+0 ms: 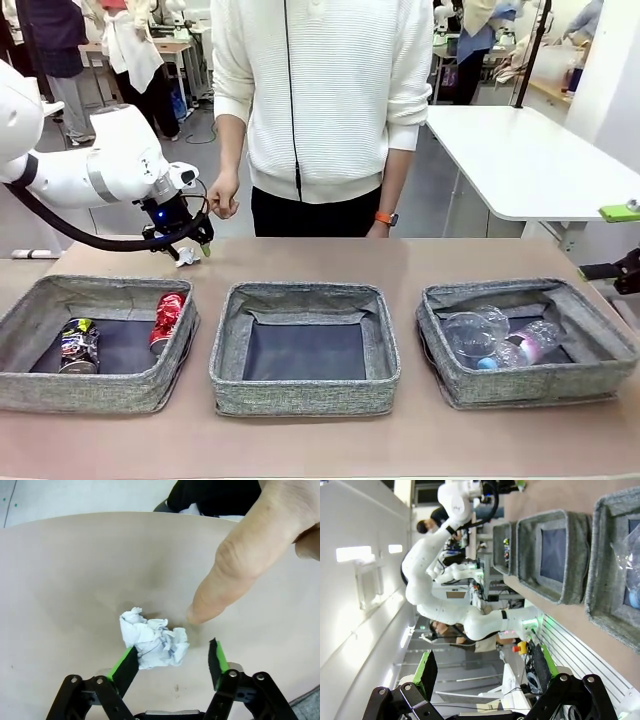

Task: Sort the waste into the appropriate baskets.
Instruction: Pick up the waste item pointed out by the person.

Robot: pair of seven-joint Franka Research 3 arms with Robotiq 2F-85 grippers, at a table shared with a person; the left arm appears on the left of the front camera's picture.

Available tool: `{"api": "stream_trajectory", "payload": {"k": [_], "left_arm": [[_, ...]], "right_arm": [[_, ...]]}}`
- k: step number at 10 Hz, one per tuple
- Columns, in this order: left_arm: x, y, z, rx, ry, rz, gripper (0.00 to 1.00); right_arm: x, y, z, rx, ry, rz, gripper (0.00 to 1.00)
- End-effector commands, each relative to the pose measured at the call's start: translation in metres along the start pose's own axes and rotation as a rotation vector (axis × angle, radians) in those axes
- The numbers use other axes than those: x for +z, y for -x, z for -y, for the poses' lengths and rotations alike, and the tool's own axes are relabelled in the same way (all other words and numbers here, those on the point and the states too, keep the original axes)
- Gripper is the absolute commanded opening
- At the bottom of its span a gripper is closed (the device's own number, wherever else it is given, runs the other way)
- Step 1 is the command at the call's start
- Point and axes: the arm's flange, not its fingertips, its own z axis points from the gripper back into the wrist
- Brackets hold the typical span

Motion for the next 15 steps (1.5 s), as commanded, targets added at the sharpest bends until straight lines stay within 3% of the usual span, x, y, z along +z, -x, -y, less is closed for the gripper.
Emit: {"api": "stream_trajectory", "payload": {"k": [1, 2, 11, 13, 15], "left_arm": [[-0.004, -0.001, 0.002, 0.004, -0.051, -0.021, 0.35], [-0.005, -0.001, 0.002, 0.0, -0.071, -0.031, 0.0], [-0.002, 0.003, 0.003, 0.012, -0.095, -0.029, 0.0], [0.024, 0.022, 0.008, 0.034, -0.122, -0.012, 0.0], [0.099, 0.079, 0.025, 0.077, -0.178, 0.008, 0.0]], "right_arm": [[0.002, 0.002, 0.0, 0.017, -0.009, -0.006, 1.0], [0.002, 0.002, 0.0, 0.017, -0.009, -0.006, 1.0], [0.002, 0.002, 0.0, 0.017, -0.009, -0.006, 1.0], [0.002, 0.002, 0.0, 0.017, -0.009, -0.006, 1.0], [0.002, 0.002, 0.0, 0.017, -0.009, -0.006, 1.0]]}}
